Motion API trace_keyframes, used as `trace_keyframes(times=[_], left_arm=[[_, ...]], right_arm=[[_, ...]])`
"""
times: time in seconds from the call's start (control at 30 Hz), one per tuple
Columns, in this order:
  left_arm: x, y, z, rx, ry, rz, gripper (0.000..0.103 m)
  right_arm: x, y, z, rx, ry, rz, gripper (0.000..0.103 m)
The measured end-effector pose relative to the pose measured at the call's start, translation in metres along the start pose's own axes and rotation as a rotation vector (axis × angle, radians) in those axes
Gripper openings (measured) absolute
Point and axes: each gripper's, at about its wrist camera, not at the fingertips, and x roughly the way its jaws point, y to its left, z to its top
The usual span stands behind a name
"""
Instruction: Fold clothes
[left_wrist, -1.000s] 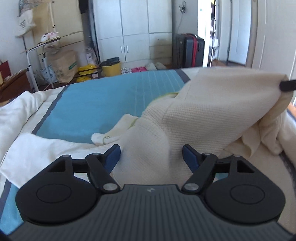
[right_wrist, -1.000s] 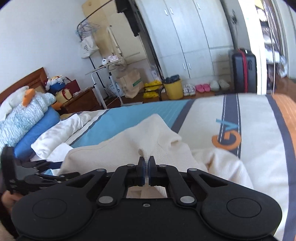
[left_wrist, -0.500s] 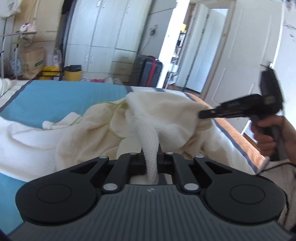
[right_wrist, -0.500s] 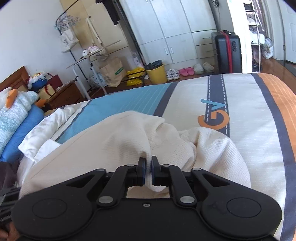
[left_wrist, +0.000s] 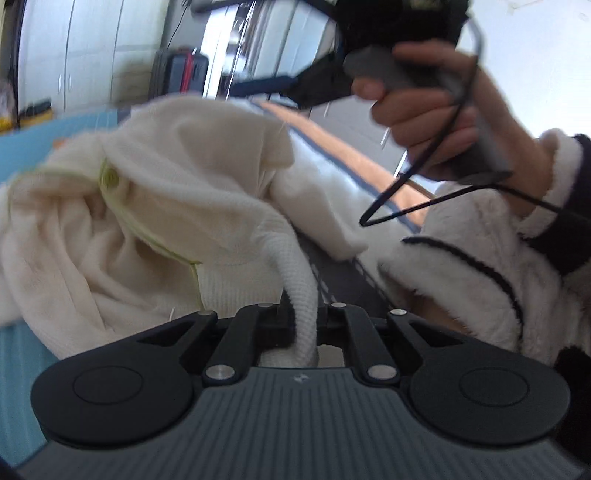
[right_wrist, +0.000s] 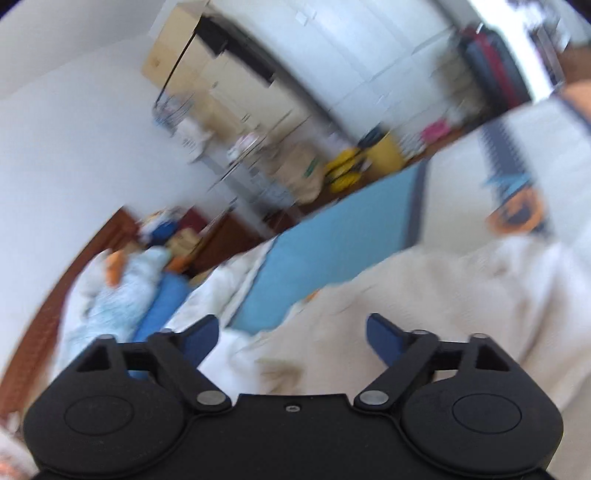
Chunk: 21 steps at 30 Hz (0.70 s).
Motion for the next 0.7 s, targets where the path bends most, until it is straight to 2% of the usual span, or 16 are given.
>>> trace_keyframes(times=[0.13,0.23,0.27,0.3,0.33,0.37,0.43,0.5,0.57,0.67,0.7], left_arm=[[0.01,0.015,-0.006,-0.07,0.048,-0.016,0.007],[0.013,0.016,-0.007,-0.08,0.063,-0.017,0.007],[0.015,0.015,-0.007,-0.08,0.067,-0.015,0.007],[0.015,0.016,-0.007,-0.08,0.07,-0.003,0.007],[0.014,0.017,-0.008,-0.084,0.067,0.01,0.007],[0.011,0.019,-0.007,-0.089,0.058,0.023,0.008],[0.003,0.024,-0.008,-0.11,0.037,0.042,0.008],[-0.005,0.031,-0.007,-0.13,0.008,0.075,0.01],[-0.013,0.042,-0.001,-0.161,-0.031,0.09,0.012],[-0.027,0.067,0.0,-0.277,-0.111,0.068,0.03],[-0.032,0.076,-0.002,-0.322,-0.137,0.066,0.03]], right_arm=[[0.047,0.031,-0.017,-0.318,0.146,-0.217,0.092],[0.091,0.038,-0.034,-0.476,0.275,-0.31,0.09],[0.106,0.039,-0.039,-0.523,0.316,-0.338,0.086],[0.117,0.038,-0.044,-0.596,0.328,-0.416,0.059],[0.121,0.036,-0.046,-0.631,0.32,-0.497,0.018],[0.118,0.031,-0.04,-0.586,0.306,-0.515,0.014],[0.088,0.018,-0.017,-0.374,0.216,-0.419,0.008],[0.059,0.017,-0.007,-0.329,0.121,-0.417,0.008],[0.039,0.025,-0.014,-0.38,0.061,-0.466,0.007],[0.011,0.037,-0.026,-0.454,-0.03,-0.538,0.006],[0.006,0.036,-0.028,-0.415,-0.032,-0.547,0.006]])
